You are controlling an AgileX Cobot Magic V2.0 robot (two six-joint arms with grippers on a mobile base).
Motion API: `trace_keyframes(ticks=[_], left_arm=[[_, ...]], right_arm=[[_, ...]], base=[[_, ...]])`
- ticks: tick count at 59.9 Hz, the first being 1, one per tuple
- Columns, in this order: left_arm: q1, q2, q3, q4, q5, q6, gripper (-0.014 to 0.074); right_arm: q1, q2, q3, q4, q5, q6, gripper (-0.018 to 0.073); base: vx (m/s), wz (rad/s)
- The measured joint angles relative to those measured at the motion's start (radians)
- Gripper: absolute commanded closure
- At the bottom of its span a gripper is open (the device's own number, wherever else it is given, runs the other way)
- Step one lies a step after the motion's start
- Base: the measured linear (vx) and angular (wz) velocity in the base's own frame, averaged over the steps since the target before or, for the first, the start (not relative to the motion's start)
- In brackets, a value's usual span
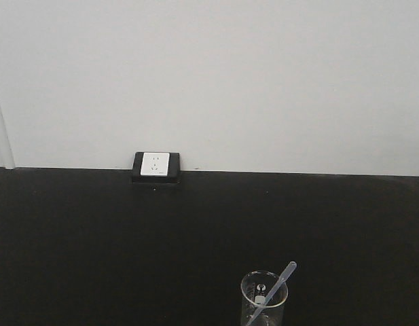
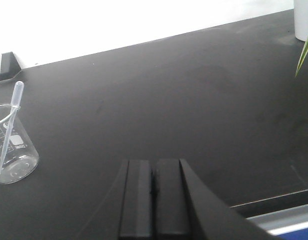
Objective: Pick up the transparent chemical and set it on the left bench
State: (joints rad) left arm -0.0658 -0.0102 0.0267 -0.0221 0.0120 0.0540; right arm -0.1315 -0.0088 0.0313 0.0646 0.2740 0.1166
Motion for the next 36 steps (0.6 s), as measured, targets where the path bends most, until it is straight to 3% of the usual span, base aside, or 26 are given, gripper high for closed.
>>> trace_keyframes(ticks=[36], left_arm=[[0.000, 0.000, 0.000, 0.000, 0.000, 0.000, 0.0600]], right_arm=[[0.000, 0.000, 0.000, 0.000, -0.012, 0.000, 0.0567]], base=[[0.00, 0.00]])
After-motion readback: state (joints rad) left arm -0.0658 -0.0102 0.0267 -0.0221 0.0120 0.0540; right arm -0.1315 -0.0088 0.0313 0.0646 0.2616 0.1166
